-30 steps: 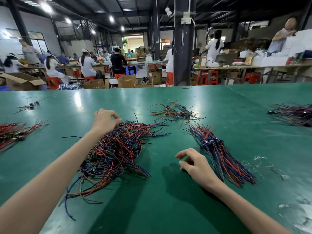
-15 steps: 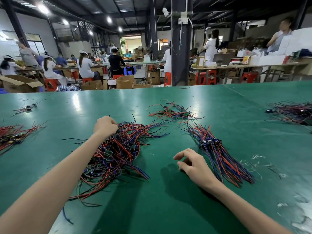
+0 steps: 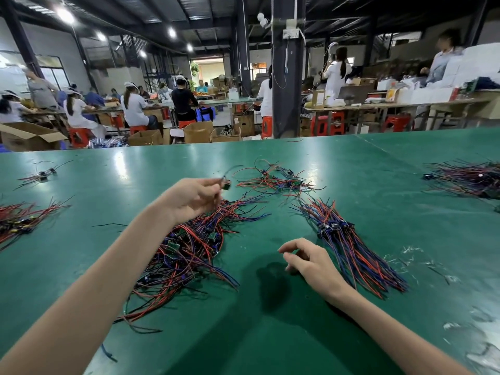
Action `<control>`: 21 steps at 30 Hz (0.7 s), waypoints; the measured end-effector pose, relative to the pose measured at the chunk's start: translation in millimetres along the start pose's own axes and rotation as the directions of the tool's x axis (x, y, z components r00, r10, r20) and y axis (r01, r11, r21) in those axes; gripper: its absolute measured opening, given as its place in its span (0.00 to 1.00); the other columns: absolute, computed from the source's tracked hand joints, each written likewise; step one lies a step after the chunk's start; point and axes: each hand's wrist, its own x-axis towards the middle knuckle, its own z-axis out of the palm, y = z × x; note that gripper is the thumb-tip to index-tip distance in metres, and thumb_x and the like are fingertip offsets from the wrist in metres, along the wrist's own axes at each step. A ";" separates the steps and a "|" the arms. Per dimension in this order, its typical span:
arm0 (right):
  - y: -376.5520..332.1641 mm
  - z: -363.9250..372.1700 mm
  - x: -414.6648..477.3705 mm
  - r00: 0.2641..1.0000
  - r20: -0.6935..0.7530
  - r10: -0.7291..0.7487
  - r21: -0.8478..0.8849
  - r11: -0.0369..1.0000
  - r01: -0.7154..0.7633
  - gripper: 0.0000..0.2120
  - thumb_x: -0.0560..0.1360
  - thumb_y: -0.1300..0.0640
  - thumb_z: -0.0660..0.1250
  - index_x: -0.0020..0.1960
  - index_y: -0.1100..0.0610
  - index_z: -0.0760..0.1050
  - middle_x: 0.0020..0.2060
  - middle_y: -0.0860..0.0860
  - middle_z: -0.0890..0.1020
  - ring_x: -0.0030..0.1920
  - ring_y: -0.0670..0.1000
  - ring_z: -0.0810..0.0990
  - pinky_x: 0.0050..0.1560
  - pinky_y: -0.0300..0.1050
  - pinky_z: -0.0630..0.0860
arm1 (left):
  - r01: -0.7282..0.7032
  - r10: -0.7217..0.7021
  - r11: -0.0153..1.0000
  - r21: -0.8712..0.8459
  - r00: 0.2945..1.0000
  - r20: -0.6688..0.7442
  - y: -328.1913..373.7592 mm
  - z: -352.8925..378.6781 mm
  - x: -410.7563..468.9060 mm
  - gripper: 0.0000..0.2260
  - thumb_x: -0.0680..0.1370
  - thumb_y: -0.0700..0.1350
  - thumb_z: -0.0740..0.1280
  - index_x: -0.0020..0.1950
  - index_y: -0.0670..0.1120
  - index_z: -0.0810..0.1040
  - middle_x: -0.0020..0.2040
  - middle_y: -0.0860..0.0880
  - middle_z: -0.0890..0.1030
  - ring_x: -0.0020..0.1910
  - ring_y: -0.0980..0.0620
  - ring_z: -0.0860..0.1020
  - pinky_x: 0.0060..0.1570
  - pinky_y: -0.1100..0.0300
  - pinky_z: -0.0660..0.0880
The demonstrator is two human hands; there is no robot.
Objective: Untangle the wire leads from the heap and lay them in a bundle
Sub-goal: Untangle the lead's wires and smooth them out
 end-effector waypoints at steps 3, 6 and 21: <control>0.6 -2.0 4.6 0.998 0.011 0.058 0.194 0.979 -0.059 0.09 0.79 0.62 0.61 0.47 0.58 0.80 0.43 0.55 0.84 0.34 0.51 0.81 0.39 0.42 0.75 | -0.021 0.029 0.997 -0.073 0.993 0.116 -36.3 30.5 -11.6 0.12 0.75 0.30 0.61 0.55 0.37 0.80 0.45 0.43 0.78 0.37 0.51 0.80 0.37 0.64 0.79; -1.9 -3.4 8.5 0.992 0.031 0.119 0.423 0.898 -0.121 0.13 0.81 0.57 0.58 0.52 0.59 0.80 0.47 0.55 0.85 0.36 0.51 0.81 0.38 0.41 0.73 | 0.001 0.041 0.985 -0.173 0.970 0.239 -79.8 62.9 -16.6 0.14 0.78 0.29 0.56 0.55 0.39 0.79 0.41 0.47 0.76 0.35 0.52 0.79 0.38 0.64 0.79; -8.7 -19.7 15.3 0.944 0.224 0.243 0.778 0.538 -0.323 0.15 0.65 0.65 0.69 0.52 0.59 0.78 0.40 0.56 0.84 0.35 0.50 0.81 0.35 0.40 0.79 | -0.116 -0.072 0.950 0.288 0.821 0.567 -135.9 71.7 -26.8 0.13 0.77 0.29 0.62 0.60 0.37 0.76 0.43 0.49 0.80 0.39 0.56 0.77 0.41 0.66 0.74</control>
